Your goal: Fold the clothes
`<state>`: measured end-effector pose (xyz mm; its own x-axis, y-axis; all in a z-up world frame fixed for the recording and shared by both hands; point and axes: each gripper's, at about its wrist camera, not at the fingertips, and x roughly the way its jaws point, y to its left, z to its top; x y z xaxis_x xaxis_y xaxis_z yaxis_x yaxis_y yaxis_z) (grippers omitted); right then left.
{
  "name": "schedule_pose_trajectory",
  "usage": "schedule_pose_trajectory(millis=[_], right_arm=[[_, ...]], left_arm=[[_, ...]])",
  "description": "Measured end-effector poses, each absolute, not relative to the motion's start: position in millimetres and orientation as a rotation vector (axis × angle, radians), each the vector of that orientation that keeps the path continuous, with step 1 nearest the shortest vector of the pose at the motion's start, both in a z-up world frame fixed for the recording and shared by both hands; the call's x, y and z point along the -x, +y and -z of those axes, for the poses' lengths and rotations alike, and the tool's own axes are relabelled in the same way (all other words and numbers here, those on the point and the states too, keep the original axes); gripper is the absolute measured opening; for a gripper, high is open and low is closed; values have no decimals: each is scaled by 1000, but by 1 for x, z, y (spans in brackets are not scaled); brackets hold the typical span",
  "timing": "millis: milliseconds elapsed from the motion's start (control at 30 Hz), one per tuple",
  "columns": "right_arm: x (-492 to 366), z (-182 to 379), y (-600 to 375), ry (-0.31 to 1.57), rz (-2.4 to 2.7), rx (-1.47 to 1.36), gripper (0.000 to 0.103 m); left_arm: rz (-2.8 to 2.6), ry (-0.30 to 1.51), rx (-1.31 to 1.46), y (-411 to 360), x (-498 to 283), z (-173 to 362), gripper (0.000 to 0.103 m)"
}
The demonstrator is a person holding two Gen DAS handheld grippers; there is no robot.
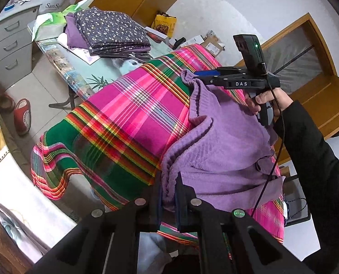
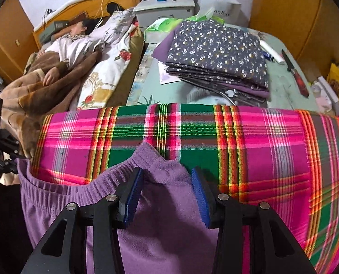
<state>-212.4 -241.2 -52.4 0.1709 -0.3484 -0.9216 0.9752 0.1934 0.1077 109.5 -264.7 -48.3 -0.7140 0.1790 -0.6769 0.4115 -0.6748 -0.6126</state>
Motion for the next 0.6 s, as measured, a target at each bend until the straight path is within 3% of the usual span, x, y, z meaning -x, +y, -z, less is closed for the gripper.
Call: schedule_pose_trajectory(millis=[33, 67, 300, 600], right_arm=[[211, 52, -241, 911, 1122, -887, 30], [208, 52, -240, 916, 1103, -887, 8], [184, 38, -223, 1052, 1208, -701, 5], [217, -58, -195, 850, 1744, -445, 5]], left_arm=[[2518, 1193, -1122, -265, -109, 48, 9], [2519, 1191, -1124, -265, -109, 48, 9], [2547, 1159, -1109, -267, -106, 41, 9], [2677, 951, -955, -276, -76, -13, 8]])
